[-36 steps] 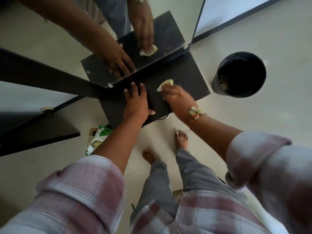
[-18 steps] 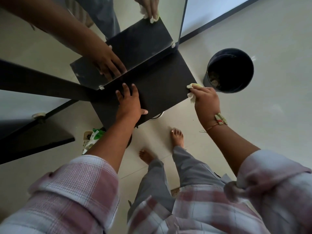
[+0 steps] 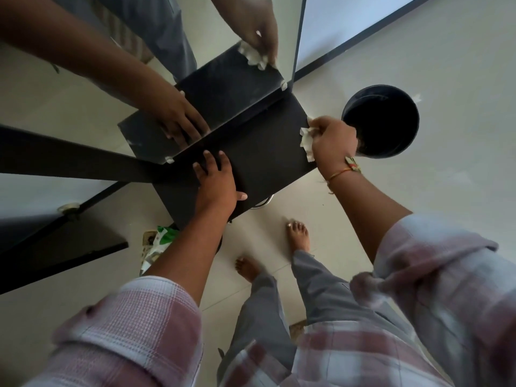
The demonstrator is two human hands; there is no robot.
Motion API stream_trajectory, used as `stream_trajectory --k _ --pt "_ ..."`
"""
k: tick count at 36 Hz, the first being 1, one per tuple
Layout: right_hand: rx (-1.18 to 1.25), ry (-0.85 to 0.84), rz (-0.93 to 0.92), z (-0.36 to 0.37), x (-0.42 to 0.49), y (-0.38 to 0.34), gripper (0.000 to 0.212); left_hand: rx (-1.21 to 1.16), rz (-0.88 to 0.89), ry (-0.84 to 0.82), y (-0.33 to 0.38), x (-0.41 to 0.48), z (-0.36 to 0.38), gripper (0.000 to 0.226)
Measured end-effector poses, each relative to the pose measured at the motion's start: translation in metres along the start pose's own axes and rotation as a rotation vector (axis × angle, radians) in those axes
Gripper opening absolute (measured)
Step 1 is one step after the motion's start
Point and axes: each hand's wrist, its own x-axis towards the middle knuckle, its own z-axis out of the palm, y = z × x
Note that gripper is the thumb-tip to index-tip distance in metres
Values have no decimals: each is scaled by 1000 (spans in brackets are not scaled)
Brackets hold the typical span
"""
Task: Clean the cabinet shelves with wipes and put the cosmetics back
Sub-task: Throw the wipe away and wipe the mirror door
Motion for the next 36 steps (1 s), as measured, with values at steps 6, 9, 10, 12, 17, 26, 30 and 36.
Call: stream_trajectory --k 6,9,10,12,17,26,30,36 --pt "-88 -82 -14 12 47 -37 30 23 4 3 0 1 0 114" --pt "-53 -106 -52 14 59 -52 23 34 5 5 0 2 0 114" --pt "-43 -108 -51 15 62 -54 22 37 6 6 1 2 0 115" --pt "-15 -105 -28 21 65 -56 21 41 4 8 1 2 1 115" --pt "-37 -28 -98 28 46 -49 30 13 12 17 -1 2 3 114" --pt "-168 27 -340 60 -3 -55 35 17 26 46 -4 4 5 113" --pt "-321 -75 -479 74 -26 -62 44 17 48 78 -7 4 7 111" --pt "-399 -197 -638 94 -53 -70 48 -108 144 165 -28 -14 19 102"
